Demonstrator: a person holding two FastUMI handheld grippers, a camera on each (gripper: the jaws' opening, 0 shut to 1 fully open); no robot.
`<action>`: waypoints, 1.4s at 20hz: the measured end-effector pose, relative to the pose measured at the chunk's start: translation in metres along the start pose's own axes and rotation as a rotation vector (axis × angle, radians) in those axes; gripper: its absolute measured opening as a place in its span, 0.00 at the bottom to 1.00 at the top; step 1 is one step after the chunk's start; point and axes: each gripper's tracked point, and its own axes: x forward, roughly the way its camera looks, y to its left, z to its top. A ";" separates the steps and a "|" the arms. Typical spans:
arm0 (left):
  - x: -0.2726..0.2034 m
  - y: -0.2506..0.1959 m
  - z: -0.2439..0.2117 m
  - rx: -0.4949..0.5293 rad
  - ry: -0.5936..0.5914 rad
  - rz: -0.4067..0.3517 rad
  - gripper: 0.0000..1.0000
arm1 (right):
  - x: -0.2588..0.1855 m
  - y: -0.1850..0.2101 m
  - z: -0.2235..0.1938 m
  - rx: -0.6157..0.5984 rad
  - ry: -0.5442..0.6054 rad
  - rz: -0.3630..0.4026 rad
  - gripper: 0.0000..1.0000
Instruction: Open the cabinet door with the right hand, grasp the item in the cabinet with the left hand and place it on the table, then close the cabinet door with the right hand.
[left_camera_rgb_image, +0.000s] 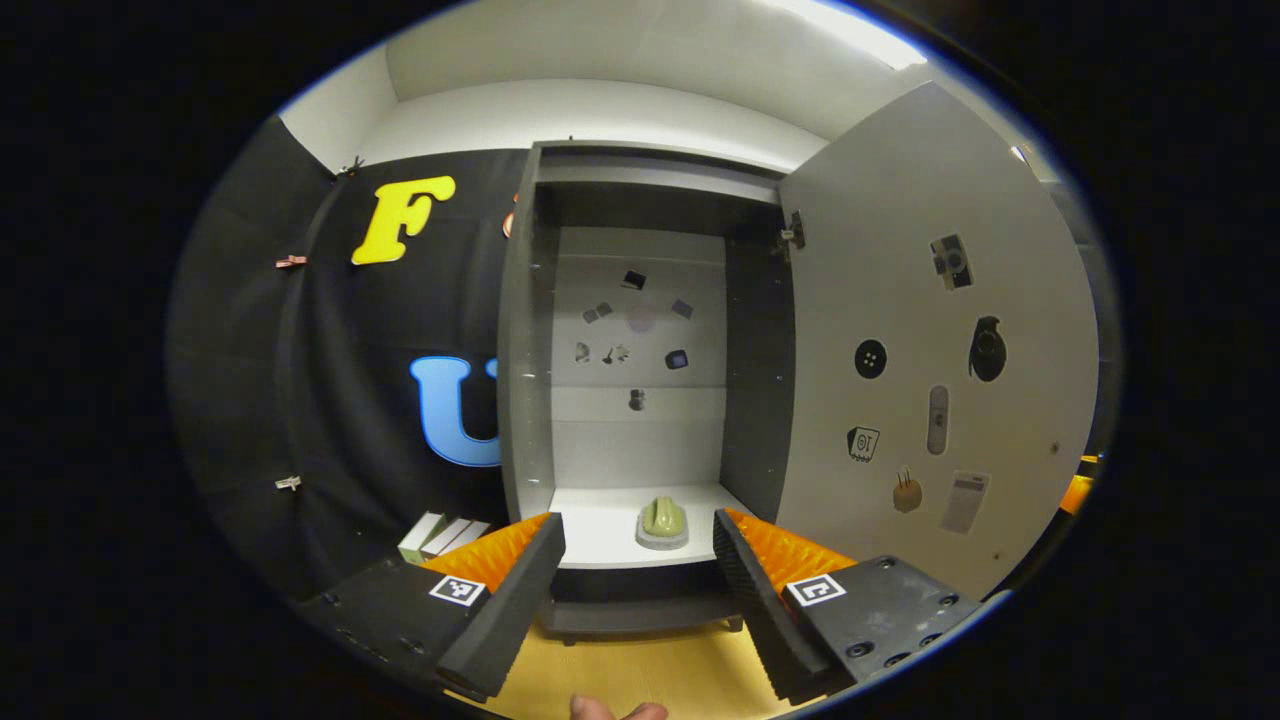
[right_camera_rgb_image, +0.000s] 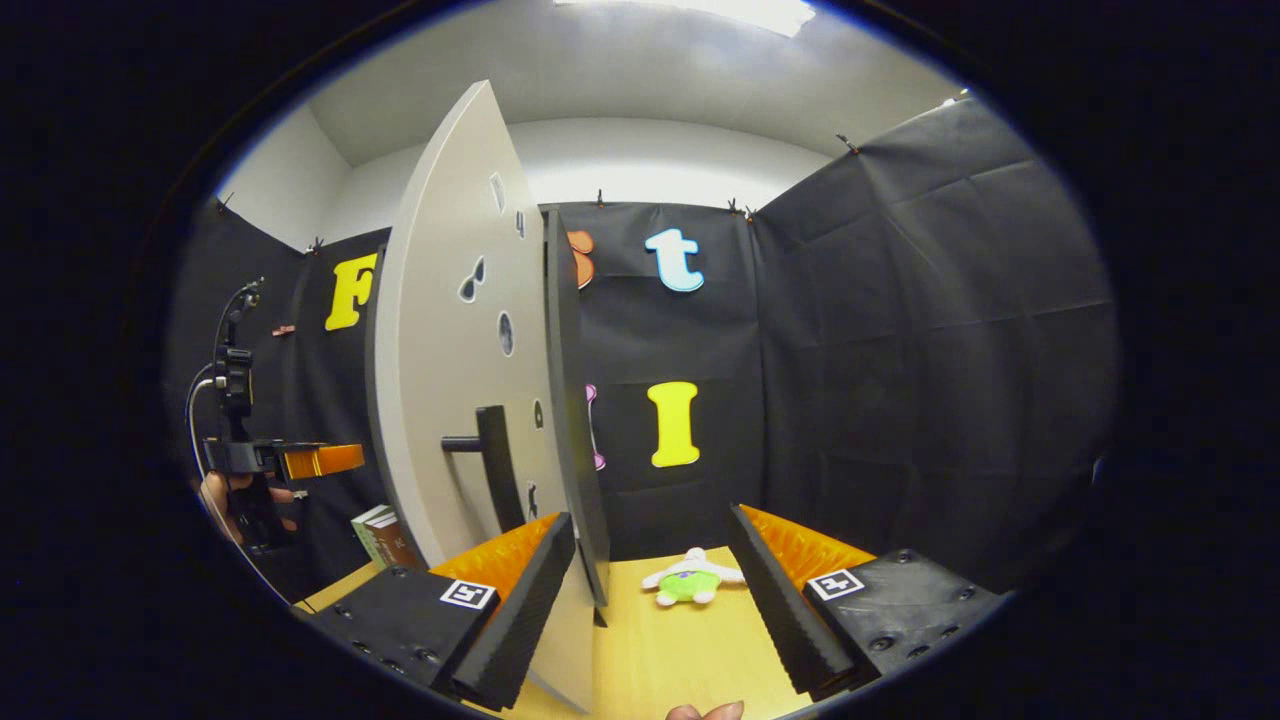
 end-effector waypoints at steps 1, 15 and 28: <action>0.013 -0.003 -0.001 0.007 0.017 -0.017 0.94 | 0.001 -0.009 -0.001 -0.016 -0.003 -0.021 0.97; 0.203 -0.015 -0.052 -0.013 0.347 -0.175 0.91 | 0.011 -0.072 -0.007 -0.096 -0.021 -0.131 0.97; 0.319 -0.001 -0.135 0.079 0.645 -0.155 0.66 | 0.029 -0.103 -0.025 -0.132 0.009 -0.160 0.98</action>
